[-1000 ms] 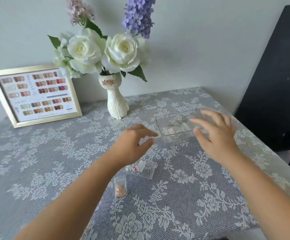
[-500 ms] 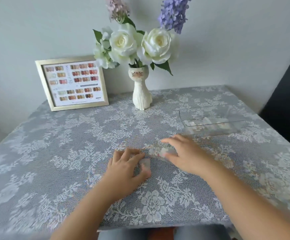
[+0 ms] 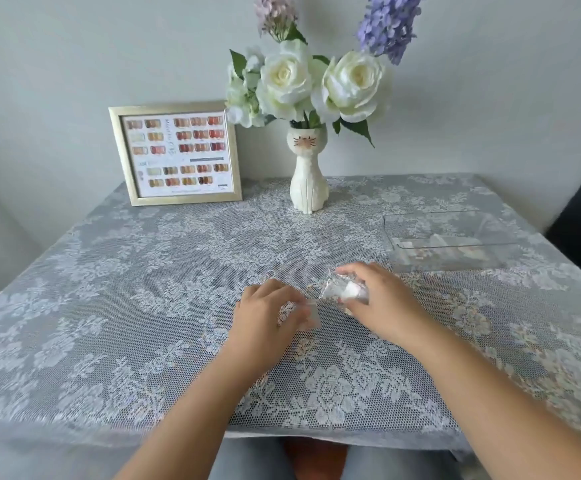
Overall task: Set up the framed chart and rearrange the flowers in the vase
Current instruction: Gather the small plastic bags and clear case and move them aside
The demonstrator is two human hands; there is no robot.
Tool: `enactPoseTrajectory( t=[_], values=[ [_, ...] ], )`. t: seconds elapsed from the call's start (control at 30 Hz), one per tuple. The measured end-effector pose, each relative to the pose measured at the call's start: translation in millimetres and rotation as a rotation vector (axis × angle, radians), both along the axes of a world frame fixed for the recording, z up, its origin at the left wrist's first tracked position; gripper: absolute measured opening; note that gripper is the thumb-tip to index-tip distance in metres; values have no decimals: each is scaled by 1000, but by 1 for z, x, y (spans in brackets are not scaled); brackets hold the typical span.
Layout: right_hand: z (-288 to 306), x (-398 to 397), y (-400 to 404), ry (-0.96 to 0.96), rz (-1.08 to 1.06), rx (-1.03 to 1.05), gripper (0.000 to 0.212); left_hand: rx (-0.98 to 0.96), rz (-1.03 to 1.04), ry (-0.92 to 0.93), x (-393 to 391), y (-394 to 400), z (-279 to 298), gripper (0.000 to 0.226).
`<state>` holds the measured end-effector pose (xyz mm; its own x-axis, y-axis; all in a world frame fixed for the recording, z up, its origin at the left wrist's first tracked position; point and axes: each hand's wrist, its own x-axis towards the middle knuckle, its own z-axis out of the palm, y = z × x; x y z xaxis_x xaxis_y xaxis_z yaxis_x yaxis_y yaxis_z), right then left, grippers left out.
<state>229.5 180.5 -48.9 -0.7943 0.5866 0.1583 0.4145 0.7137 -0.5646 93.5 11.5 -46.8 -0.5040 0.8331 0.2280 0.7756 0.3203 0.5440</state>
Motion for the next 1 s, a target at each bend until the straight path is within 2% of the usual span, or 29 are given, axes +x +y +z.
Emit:
enactPoseTrajectory(
  t=[0.23,0.37,0.5,0.73,0.8,0.9,1.0],
  values=[
    [0,12,0,94,-59,-114,48,96,-36,32,0,7,8,19],
    [21,30,13,150,-123,-39,30,124,-106,27,4,22,18,19],
    [46,49,40,262,-188,20,18,139,-200,106,13,54,37,18],
    [71,76,118,393,-348,161,15,243,-296,215,27,128,73,17],
    [68,77,141,315,-403,160,15,250,-298,216,31,149,79,17],
    [54,83,168,60,-490,193,18,239,-312,214,40,177,81,17],
    [39,86,176,-36,-510,184,23,195,-301,230,45,194,76,19]
  ],
)
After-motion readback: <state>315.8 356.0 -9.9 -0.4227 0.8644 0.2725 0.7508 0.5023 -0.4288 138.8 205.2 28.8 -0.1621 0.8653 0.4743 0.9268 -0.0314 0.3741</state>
